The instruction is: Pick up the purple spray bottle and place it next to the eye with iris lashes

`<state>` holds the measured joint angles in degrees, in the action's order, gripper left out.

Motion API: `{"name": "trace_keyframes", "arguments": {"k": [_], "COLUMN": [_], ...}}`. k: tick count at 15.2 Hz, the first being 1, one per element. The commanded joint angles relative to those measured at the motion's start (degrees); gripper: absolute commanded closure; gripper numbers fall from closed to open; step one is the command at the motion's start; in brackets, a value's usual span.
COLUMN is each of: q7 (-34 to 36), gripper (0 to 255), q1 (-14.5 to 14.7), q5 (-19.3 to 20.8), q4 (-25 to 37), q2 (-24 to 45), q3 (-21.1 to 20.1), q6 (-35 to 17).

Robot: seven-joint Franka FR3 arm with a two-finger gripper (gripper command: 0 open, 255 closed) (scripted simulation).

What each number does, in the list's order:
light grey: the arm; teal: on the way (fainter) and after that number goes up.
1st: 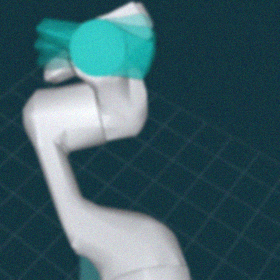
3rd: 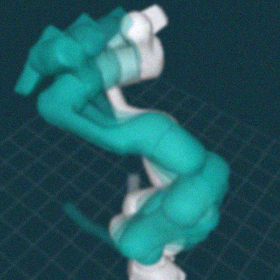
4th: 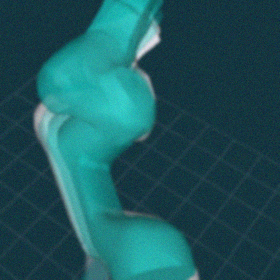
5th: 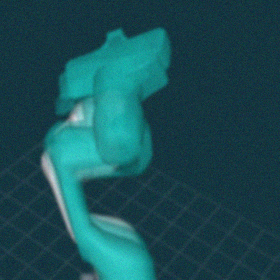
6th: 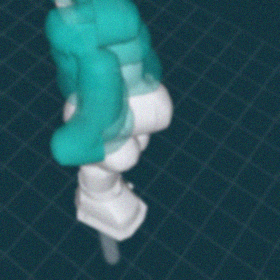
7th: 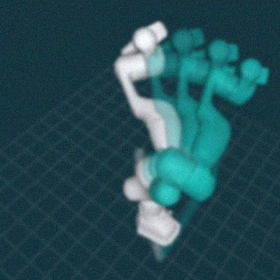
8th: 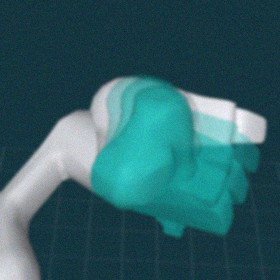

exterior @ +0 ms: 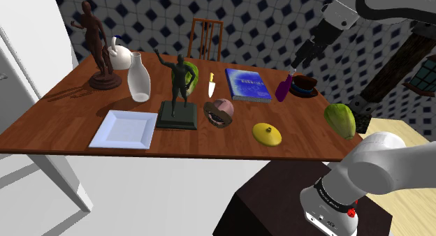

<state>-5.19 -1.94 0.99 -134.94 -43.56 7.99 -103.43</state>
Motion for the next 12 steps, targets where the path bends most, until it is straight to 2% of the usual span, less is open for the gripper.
{"name": "trace_keyframes", "arguments": {"k": [1,12], "q7": [-0.85,-6.31], "gripper": [0,0], "q1": [-0.83,-4.78], "q5": [1.14,5.30], "q4": [-0.57,0.49], "q2": [1.99,15.61], "q3": [1.30,9.92], "q6": [-3.15,-19.02]}}
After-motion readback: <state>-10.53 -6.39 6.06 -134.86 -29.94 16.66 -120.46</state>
